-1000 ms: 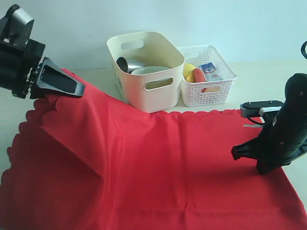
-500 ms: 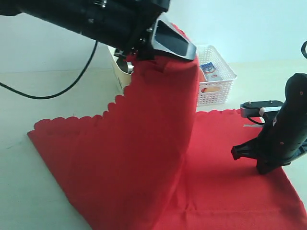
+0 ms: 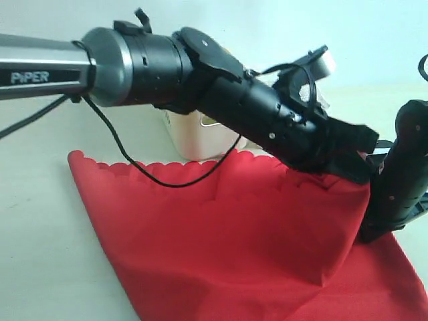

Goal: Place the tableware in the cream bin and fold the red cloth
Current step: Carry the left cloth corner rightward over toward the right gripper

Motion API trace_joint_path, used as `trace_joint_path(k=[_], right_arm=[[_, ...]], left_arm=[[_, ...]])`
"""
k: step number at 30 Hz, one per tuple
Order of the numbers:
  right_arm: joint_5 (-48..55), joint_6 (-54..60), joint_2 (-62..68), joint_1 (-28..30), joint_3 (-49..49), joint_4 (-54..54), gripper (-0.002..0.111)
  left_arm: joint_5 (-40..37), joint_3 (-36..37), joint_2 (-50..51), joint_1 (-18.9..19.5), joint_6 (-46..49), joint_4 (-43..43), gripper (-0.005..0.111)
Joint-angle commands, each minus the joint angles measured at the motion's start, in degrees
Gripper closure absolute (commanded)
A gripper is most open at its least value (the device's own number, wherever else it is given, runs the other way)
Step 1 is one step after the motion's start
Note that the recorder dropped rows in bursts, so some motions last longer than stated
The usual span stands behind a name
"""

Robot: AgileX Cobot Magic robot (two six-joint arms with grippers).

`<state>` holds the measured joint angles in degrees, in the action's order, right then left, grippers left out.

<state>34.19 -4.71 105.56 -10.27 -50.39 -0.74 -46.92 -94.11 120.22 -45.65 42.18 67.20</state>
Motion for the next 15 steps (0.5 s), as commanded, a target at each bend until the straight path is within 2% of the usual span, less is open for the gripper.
trace_joint_path(k=[1,5,8,11,15], right_arm=[[5.3,0.1,0.4,0.2,-2.7,0.7,0.108],[9.4,-4.1,-1.0,0.2,-4.5,6.1,0.108],[12.1,-10.0,-4.0,0.2,-5.7,14.7,0.108],[19.8,-13.6,-8.8,0.2,-9.3,23.9,0.108],[22.0,-13.4,-11.5,2.1,-12.0,23.5,0.108]], left_arm=[[1.9,-0.5,2.9,-2.4,3.6,1.1,0.107],[2.7,-0.5,4.2,-3.4,5.7,1.5,0.107],[2.7,-0.5,4.3,-3.6,5.7,1.3,0.107],[2.7,-0.5,4.4,-4.8,5.8,1.2,0.107],[5.0,-0.7,5.9,-8.3,7.0,0.8,0.107]])
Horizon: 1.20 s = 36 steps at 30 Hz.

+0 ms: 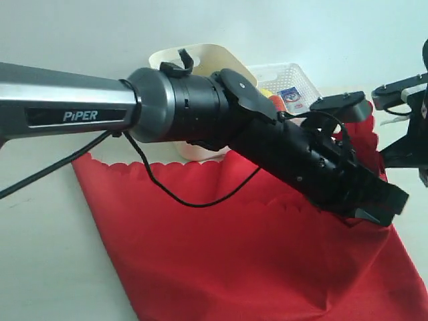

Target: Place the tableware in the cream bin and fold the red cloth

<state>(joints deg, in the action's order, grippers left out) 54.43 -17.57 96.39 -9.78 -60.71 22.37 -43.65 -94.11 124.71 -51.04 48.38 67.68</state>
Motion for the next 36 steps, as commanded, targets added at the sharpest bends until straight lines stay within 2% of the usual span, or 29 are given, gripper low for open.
trace_joint_path(k=[1,5,8,11,18,21,24,30,36], right_arm=[[1.8,-0.4,-2.7,2.1,-1.7,0.4,0.108],[1.8,2.1,-3.1,4.8,-1.7,-3.1,0.108],[-0.1,5.1,-3.1,4.8,-1.7,-7.5,0.108],[-0.7,5.4,-3.1,4.8,-1.7,-8.2,0.108],[-0.9,7.1,-3.1,4.8,-1.7,-10.3,0.108],[-0.9,7.3,-3.1,4.8,-1.7,-10.9,0.108],[-1.4,7.3,-3.1,4.8,-1.7,-10.9,0.108],[-2.5,7.3,-3.1,4.8,-1.7,-11.0,0.108],[-3.5,7.5,-3.1,4.8,-1.7,-12.0,0.108]], left_arm=[[2.2,-1.0,2.2,-3.3,0.8,0.4,0.107],[9.5,-2.1,7.9,-4.3,0.5,1.3,0.107],[10.8,-2.2,9.5,-4.3,0.5,2.8,0.105],[11.0,-2.2,9.6,-4.3,0.6,2.8,0.089],[11.1,-2.2,9.4,-3.6,0.4,2.8,0.038],[9.2,-2.2,8.2,-3.0,-0.4,1.2,0.028],[6.2,-2.2,5.3,-2.0,-3.5,-4.2,0.027],[3.8,-2.2,-2.3,-1.4,-19.0,-25.9,0.027],[-4.3,-2.2,-8.7,-1.2,-32.2,-42.5,0.027]])
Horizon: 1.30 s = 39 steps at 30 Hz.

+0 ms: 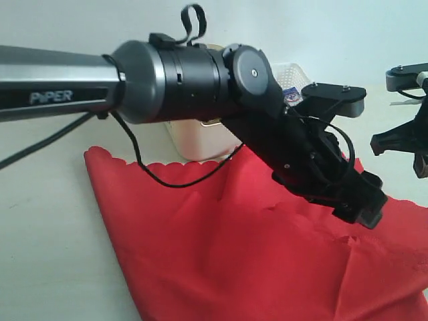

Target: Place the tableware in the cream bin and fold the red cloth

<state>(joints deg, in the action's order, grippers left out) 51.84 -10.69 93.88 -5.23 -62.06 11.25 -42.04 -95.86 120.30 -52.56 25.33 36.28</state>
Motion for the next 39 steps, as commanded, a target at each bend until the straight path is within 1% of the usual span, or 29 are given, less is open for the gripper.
trace_joint_path(k=[1,4,6,11,13,16,18,19,20,22,23,24,25,26,28,30,34,39], right_arm=[[-0.9,0.8,-0.5,0.3,-0.3,-1.2,0.108],[-1.1,2.2,-0.5,0.3,-0.3,-3.0,0.108],[-1.2,4.3,-0.5,0.3,-0.3,-5.4,0.108],[-1.8,6.6,-0.5,0.3,-0.3,-8.9,0.108],[-2.2,8.4,-0.5,0.3,-0.3,-11.2,0.108],[-2.9,18.2,-0.4,0.3,-0.3,-20.1,0.108],[-3.0,29.2,0.0,0.3,-0.3,-31.4,0.107],[-2.8,34.4,0.3,0.3,-0.3,-37.4,0.104],[-1.7,42.0,0.9,0.2,-0.3,-43.3,0.101],[0.5,51.1,2.1,0.2,-0.3,-53.2,0.092],[1.9,57.2,2.8,0.2,-0.3,-58.8,0.084],[3.5,60.6,3.7,0.2,-0.5,-61.7,0.078],[5.0,63.9,4.5,0.0,-0.9,-63.8,0.072],[7.1,66.7,5.7,-0.5,-1.5,-65.2,0.063],[7.7,68.7,7.5,-1.9,-2.7,-65.2,0.052],[7.7,69.6,9.1,-3.7,-3.9,-64.7,0.044],[7.8,70.6,12.9,-7.6,-7.5,-64.5,0.040],[7.7,70.5,17.7,-12.5,-12.9,-63.2,0.040]], left_arm=[[-7.8,-0.4,-5.3,0.6,-11.3,-13.9,0.027],[-11.6,1.3,-8.0,2.5,-16.2,-19.5,0.027],[-12.3,3.8,-10.0,4.7,-17.9,-20.5,0.027],[-11.4,11.4,-14.5,11.5,-18.0,-20.7,0.027],[-10.5,14.8,-16.1,14.9,-18.0,-20.7,0.027],[-9.3,19.4,-18.0,20.0,-18.0,-20.7,0.027],[-9.1,21.8,-19.2,23.5,-17.0,-20.3,0.027],[-9.1,22.6,-19.8,24.7,-16.3,-19.8,0.027],[-9.1,23.5,-20.4,26.1,-15.5,-19.2,0.027],[-9.0,24.9,-22.1,28.2,-13.8,-18.0,0.027],[-8.8,25.4,-23.0,29.4,-13.0,-17.1,0.027],[-8.6,26.1,-24.0,30.3,-12.1,-16.3,0.027],[-8.3,26.6,-24.9,31.1,-11.5,-15.8,0.027],[-8.0,27.0,-26.0,31.9,-10.6,-15.0,0.028],[-7.7,27.7,-28.2,33.2,-9.6,-14.3,0.030],[-7.4,28.4,-30.2,34.1,-9.0,-14.3,0.031],[-7.4,29.3,-33.9,35.8,-6.9,-14.5,0.031],[-6.8,30.4,-36.9,38.9,-5.8,-12.6,0.031]])
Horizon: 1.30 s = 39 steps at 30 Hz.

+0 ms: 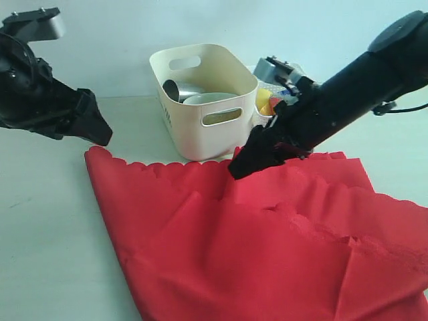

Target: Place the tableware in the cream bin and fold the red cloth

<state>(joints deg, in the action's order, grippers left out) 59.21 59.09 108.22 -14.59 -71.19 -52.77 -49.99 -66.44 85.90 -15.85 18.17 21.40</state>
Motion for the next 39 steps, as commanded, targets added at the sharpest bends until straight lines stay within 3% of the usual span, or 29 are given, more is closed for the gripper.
trace_joint_path(k=[1,8,21,39], right_arm=[[0.0,-0.2,4.6,-4.1,-5.0,2.1,0.040],[-0.9,-6.9,13.3,-8.0,-13.8,9.7,0.040],[2.2,-11.0,26.6,-8.4,-29.1,9.8,0.040],[8.5,-13.2,32.9,-10.8,-36.1,10.7,0.041]], left_arm=[[1.7,1.6,-3.2,3.1,2.2,3.2,0.031],[7.0,5.4,-8.2,6.2,4.2,6.5,0.031],[8.9,5.9,-13.0,6.2,4.2,6.7,0.031],[9.9,5.9,-18.1,6.2,4.2,7.9,0.031]])
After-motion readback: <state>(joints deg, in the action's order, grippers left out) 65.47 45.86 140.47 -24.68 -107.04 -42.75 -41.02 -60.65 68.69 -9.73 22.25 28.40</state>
